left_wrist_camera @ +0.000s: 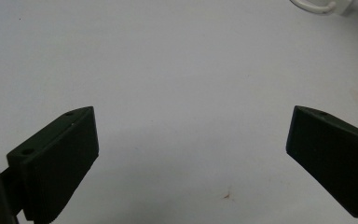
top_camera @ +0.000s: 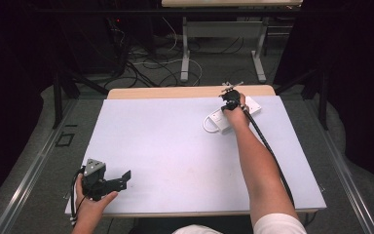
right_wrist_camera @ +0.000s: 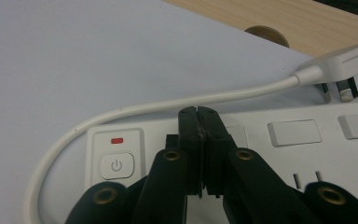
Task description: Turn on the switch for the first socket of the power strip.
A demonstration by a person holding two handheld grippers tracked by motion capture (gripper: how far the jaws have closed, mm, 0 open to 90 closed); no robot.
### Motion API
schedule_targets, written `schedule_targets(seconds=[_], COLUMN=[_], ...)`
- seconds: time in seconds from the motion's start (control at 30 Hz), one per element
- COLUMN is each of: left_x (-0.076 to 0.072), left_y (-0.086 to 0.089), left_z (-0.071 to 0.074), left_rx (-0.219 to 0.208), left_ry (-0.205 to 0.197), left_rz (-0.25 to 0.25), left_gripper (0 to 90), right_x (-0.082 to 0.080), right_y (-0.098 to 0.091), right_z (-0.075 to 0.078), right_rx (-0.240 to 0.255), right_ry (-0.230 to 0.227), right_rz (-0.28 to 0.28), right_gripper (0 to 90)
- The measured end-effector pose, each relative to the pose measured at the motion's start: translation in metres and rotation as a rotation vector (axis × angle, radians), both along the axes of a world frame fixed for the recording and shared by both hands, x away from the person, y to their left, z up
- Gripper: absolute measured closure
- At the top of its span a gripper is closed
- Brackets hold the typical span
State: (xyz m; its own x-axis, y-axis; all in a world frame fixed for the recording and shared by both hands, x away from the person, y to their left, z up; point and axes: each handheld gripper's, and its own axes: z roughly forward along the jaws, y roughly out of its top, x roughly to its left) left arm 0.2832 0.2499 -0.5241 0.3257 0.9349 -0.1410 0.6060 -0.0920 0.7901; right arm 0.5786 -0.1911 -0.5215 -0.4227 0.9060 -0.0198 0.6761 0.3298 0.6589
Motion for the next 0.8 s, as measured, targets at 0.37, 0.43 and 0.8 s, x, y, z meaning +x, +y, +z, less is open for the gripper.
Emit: schedule_targets(seconds=[0.37,0.43,0.8], left_x=[0.001,0.001,0.002], left_y=[-0.001,-0.001,-0.003], left_z=[0.0,0.0,0.0], left_rx=[0.013,0.011,0.012], left_ry=[0.008,0.009,0.011], left_rz=[-0.007,-0.007,-0.013], left_gripper=[2.2,2.2,2.2], right_x=[-0.005,-0.006,-0.014], right_y=[-0.002,-0.003,-0.001], right_z=[0.013,0.014,0.022], right_rx=[0.025,0.023,0.037], right_ry=[-0.003,0.005,0.021], right_rz=[0.002,0.011,0.039], right_gripper=[85.8,84.5,72.4])
